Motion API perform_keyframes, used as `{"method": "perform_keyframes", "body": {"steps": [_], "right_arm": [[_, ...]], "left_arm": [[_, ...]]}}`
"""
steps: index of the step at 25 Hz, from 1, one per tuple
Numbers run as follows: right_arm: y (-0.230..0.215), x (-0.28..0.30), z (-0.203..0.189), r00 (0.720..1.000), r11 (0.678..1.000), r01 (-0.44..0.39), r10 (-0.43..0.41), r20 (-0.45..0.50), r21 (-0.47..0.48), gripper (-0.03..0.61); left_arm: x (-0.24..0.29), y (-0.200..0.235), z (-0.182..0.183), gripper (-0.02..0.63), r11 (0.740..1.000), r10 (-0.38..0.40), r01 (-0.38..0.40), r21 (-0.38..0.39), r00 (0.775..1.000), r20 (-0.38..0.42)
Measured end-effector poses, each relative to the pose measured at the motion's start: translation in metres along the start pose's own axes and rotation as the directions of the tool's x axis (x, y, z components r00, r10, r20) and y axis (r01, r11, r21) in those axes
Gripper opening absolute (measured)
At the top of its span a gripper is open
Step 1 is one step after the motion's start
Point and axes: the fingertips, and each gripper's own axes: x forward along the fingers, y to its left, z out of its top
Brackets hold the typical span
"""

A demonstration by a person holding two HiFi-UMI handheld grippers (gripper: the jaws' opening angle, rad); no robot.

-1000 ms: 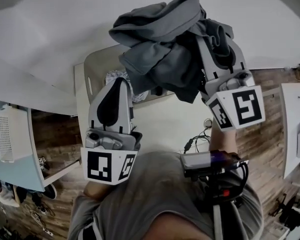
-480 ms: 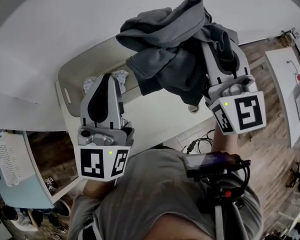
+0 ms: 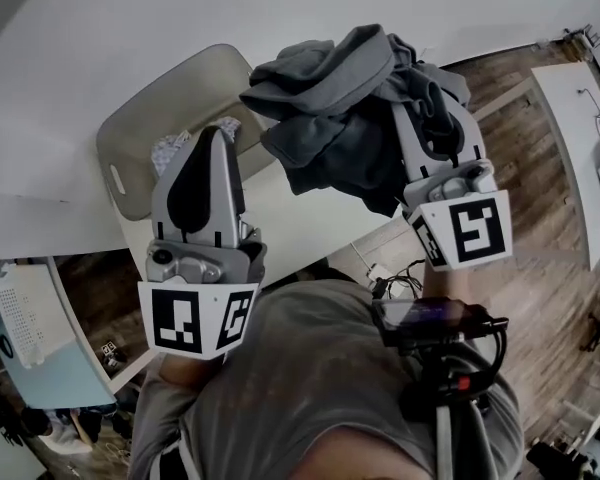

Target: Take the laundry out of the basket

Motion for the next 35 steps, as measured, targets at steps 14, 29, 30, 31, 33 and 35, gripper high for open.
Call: {"method": "perform_keyframes", "body": {"steps": [14,29,30,31,33,35], "right_arm": [[0.028,0.0,-0.146,0.981,0.992,-0.051,0.072,-0.179,0.117,0.064],[0.1,0.036,-0.249,0.89,0.956,-0.27,0.294,-0.347,0.117,0.089],[0.104,0.037,-0.249,0.882,0.952,-0.284,0.306,-0.359,0.112,0.096],[0.107,0.038,-0.25,0.873,0.948,-0.297,0.317,-0.371,0.111,0.105],[0.112,0.039,-0.251,0.848,0.937,-0.328,0.347,-0.401,0.116,0.136],[0.115,0.04,-0.248,0.826,0.926,-0.36,0.374,-0.421,0.117,0.177]], "left_arm": [[0.002,0.002,-0.03,0.008,0.998,0.066,-0.063,0.027,0.993,-0.095],[-0.013,0.007,-0.045,0.008,0.985,0.161,-0.151,0.081,0.977,-0.138],[-0.015,0.008,-0.043,0.008,0.984,0.167,-0.157,0.083,0.977,-0.131],[-0.016,0.009,-0.041,0.008,0.983,0.173,-0.163,0.084,0.977,-0.123],[-0.018,0.011,-0.037,0.008,0.981,0.182,-0.173,0.084,0.977,-0.108],[-0.021,0.014,-0.033,0.008,0.979,0.194,-0.186,0.081,0.977,-0.094]]}}
